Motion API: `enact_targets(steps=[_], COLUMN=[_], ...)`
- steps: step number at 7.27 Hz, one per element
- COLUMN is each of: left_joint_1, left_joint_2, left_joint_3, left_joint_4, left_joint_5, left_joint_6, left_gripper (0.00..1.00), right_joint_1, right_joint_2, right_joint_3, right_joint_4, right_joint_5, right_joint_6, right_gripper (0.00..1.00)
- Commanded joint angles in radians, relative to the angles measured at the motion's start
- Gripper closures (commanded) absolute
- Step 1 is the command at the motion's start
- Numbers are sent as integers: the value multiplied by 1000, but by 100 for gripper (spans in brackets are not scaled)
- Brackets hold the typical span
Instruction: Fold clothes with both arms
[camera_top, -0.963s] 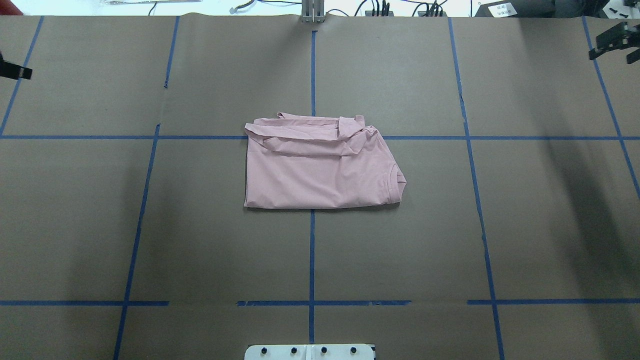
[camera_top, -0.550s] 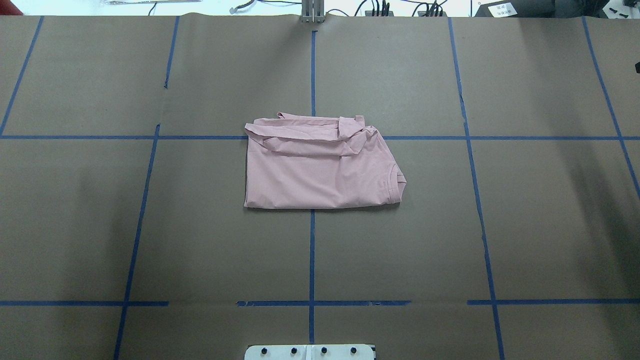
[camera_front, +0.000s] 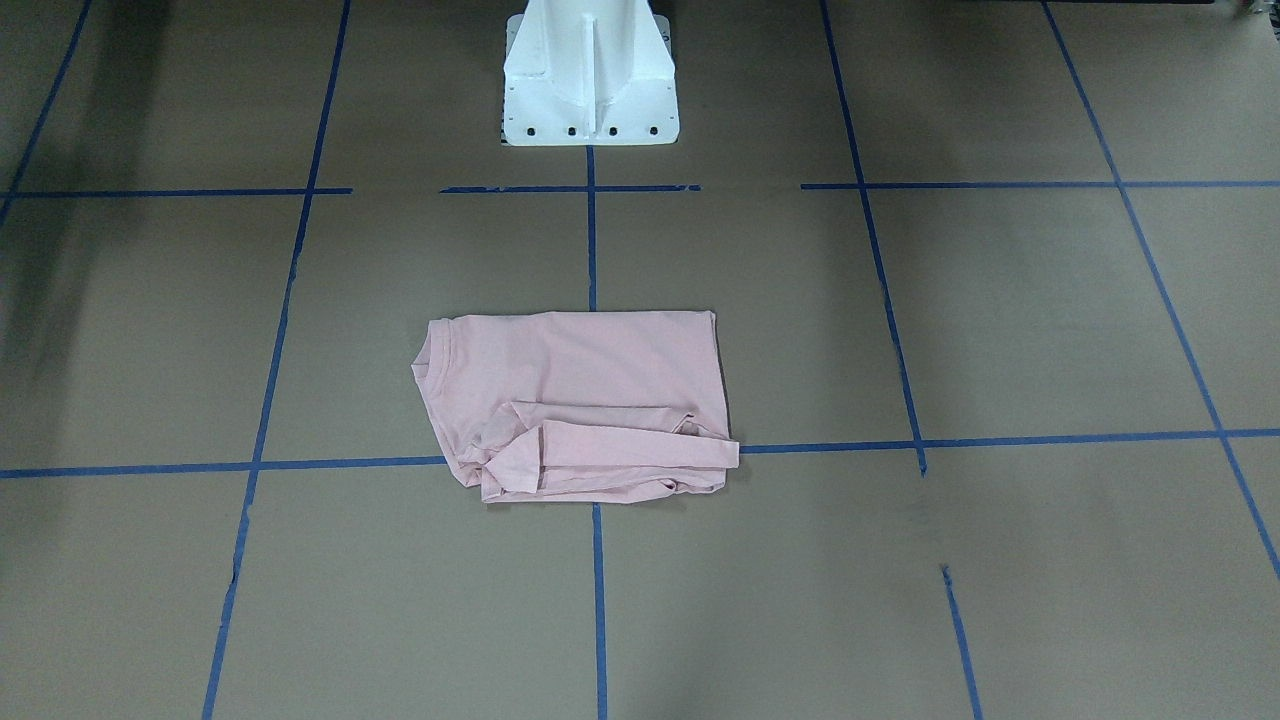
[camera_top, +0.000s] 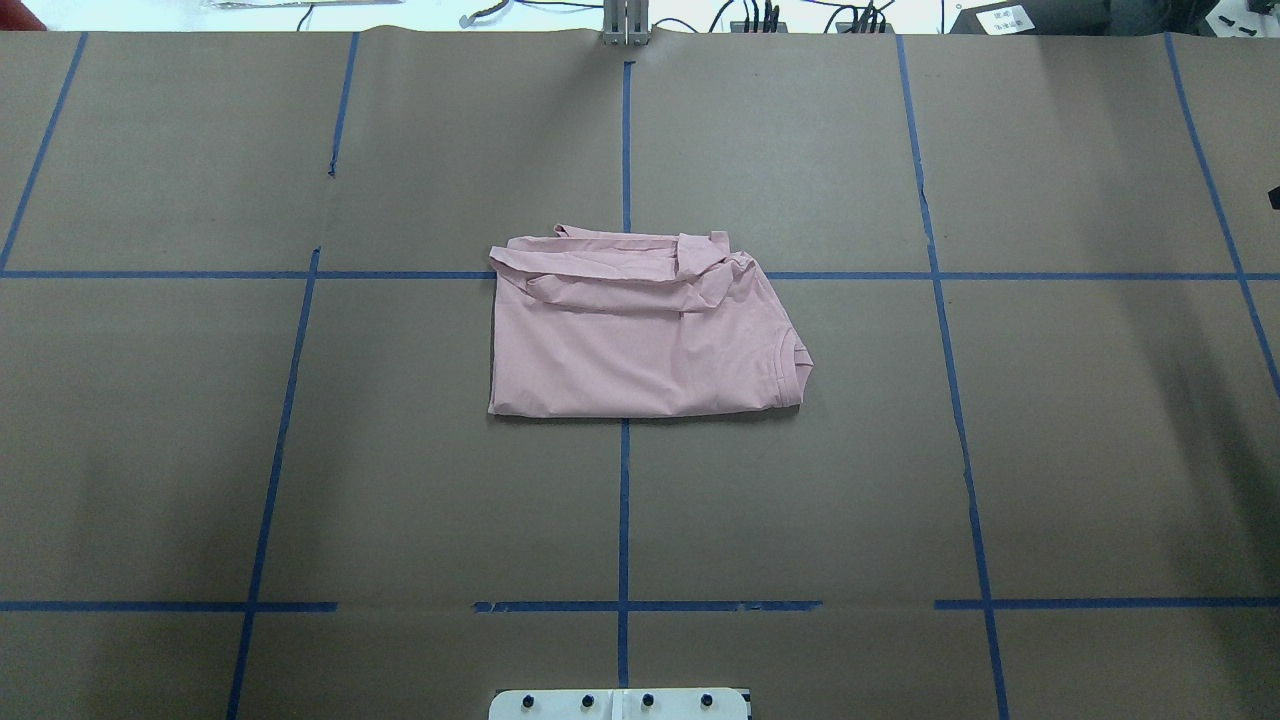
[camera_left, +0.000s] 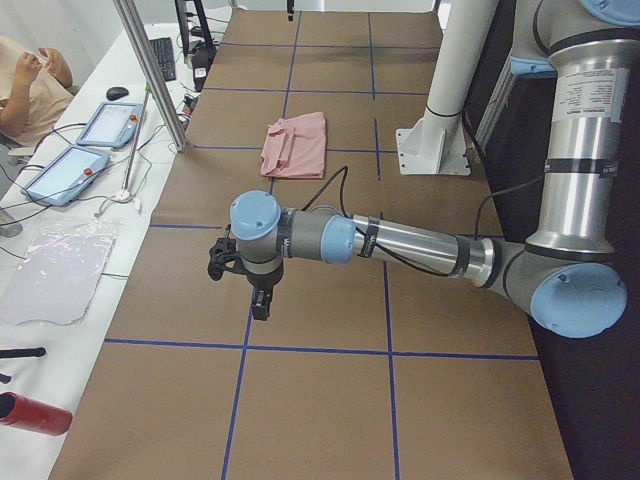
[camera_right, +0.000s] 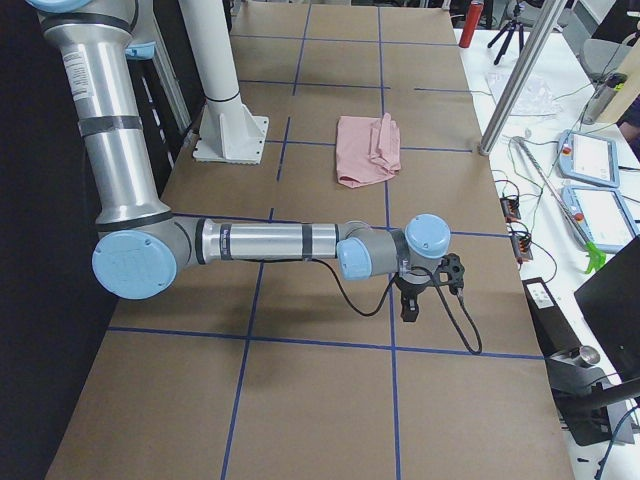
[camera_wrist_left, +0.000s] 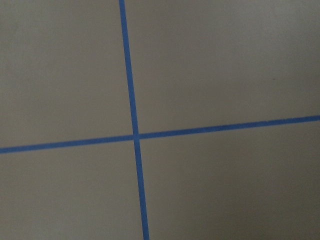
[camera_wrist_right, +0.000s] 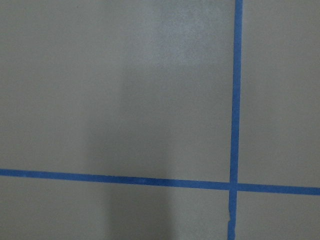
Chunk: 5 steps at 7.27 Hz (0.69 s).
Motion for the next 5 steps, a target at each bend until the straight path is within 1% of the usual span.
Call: enact_targets(steps=[1,2,4,5], left_joint_1=[1,1,1,3], left_joint_2=[25,25,25,25], left_joint_3=[-13,-28,-33,25], left_joint_4=[-49,-66,-66,-78], left_joint_5=[-9,-21,-26,-23], left_joint_6=[-3,-3,6,15], left_gripper=[0,0,0,0], right_joint_1=[-5,-7,-8,-8], right_joint_2=[-46,-83,-115,-119], right_joint_3=[59,90,117,119], right_joint_4=[3,30,31,34], right_joint_5=[4,6,47,49], right_joint_6=[-55,-67,-55,-61], right_gripper=[0,0,0,0])
